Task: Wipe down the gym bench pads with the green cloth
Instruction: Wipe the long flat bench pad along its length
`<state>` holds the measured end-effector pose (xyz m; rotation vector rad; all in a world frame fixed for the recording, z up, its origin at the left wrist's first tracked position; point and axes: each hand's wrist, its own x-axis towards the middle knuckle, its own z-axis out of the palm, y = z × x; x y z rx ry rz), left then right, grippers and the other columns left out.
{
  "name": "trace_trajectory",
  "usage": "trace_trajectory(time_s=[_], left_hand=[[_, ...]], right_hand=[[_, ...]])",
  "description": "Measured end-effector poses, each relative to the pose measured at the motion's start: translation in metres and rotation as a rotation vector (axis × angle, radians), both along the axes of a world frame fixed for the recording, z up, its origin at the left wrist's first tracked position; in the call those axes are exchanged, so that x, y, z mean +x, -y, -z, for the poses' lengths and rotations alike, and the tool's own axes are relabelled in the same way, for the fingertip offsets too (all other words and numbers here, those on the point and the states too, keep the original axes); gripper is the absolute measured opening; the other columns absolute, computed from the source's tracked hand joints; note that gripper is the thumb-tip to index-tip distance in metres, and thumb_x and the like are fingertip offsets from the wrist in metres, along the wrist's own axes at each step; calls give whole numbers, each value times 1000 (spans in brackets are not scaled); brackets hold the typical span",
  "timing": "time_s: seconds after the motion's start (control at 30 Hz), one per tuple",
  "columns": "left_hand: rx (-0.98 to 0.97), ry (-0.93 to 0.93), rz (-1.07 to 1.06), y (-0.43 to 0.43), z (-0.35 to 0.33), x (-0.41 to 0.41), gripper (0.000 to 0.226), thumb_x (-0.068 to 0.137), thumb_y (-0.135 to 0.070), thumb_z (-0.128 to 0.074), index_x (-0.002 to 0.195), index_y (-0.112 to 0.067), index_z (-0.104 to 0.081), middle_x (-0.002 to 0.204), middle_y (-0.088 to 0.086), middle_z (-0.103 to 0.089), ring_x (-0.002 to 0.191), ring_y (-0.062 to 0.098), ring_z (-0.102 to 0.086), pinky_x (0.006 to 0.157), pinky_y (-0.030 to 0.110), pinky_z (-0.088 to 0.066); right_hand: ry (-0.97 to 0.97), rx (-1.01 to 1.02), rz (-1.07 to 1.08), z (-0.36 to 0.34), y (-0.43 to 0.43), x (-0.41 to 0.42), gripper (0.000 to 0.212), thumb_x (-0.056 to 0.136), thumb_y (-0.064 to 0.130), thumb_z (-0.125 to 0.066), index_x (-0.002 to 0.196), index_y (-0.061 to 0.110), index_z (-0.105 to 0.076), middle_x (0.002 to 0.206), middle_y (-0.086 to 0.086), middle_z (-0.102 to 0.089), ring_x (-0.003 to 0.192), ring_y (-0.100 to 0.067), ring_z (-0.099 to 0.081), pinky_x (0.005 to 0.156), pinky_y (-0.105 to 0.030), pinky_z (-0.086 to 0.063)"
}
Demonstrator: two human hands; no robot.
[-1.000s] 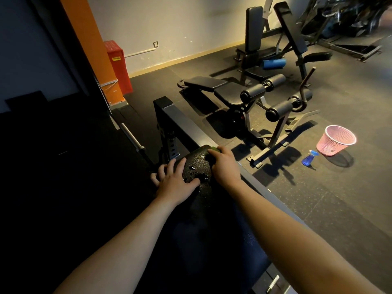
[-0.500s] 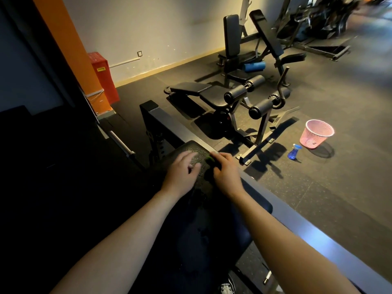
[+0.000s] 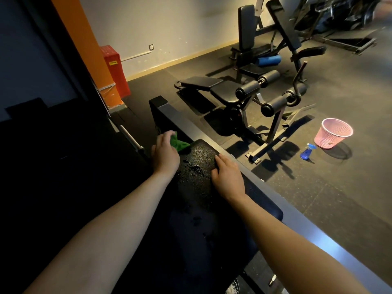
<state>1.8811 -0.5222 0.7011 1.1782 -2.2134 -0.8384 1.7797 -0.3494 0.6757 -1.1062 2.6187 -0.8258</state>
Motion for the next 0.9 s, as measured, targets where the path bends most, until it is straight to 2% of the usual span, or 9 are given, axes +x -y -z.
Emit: trace_trajectory(time_s=[0.07,0.13,0.23,0.4,0.6,0.67,0.73,0.8,0.9], left_hand=[[-36,182,128,5,12,0,38,97,-17,-55,133,-25,-54,141,4,-50,123,33,-51,102,45,-46],[-62,249,171,4,25,-1,44,96,-27,-60,139,-24,-50,142,5,-49,123,34,-50,103,44,-44],[-96,170,100,3,30,-6,51,96,-15,-58,146,-19,-46,136,13,-54,121,36,-51,102,45,-42],[-279,71,380,-64,38,-16,37,91,-11,-57,126,-17,-64,114,8,-64,102,31,-56,90,41,-44],[-329,74,508,-53,40,-9,45,86,-3,-60,126,-21,-67,120,-1,-63,109,26,-53,97,40,-45],[-335,75,467,-38,34,-9,45,84,5,-57,119,-19,-72,123,1,-65,110,29,-54,97,41,-47],[-308,59,331,-21,31,-9,44,85,9,-53,115,-16,-74,127,5,-65,113,33,-54,99,40,-46],[-237,66,224,-8,32,-9,43,90,8,-50,122,-13,-71,136,9,-60,123,34,-50,106,38,-38],[-142,99,220,-11,34,-10,42,96,-2,-52,135,-14,-62,149,11,-50,137,31,-41,116,37,-30]], right_hand=[[19,-20,33,0,1,-1,52,95,25,-49,146,16,-48,154,-2,-42,142,-22,-35,120,-40,-28],[4,-10,39,1,3,-1,53,96,27,-48,147,17,-47,155,-1,-41,143,-21,-34,120,-41,-28],[-20,2,39,1,4,0,53,96,26,-47,148,17,-46,156,-2,-40,143,-22,-34,119,-39,-29],[-38,11,42,-3,5,3,52,96,21,-47,148,16,-46,156,-4,-39,143,-22,-33,119,-38,-26],[-39,26,37,-1,4,4,51,97,19,-47,148,16,-47,156,-3,-40,143,-22,-34,118,-37,-27],[-51,38,36,-2,3,5,51,97,20,-46,148,16,-46,156,-3,-39,143,-23,-34,118,-37,-27],[-52,49,35,-3,3,5,51,98,21,-46,148,16,-45,157,-2,-38,144,-22,-32,119,-38,-25],[-50,61,25,-3,2,5,51,99,22,-45,149,17,-44,158,-2,-36,146,-21,-28,122,-41,-23],[-37,55,23,-5,2,4,51,98,21,-45,149,17,-43,158,-1,-35,147,-20,-27,122,-43,-23]])
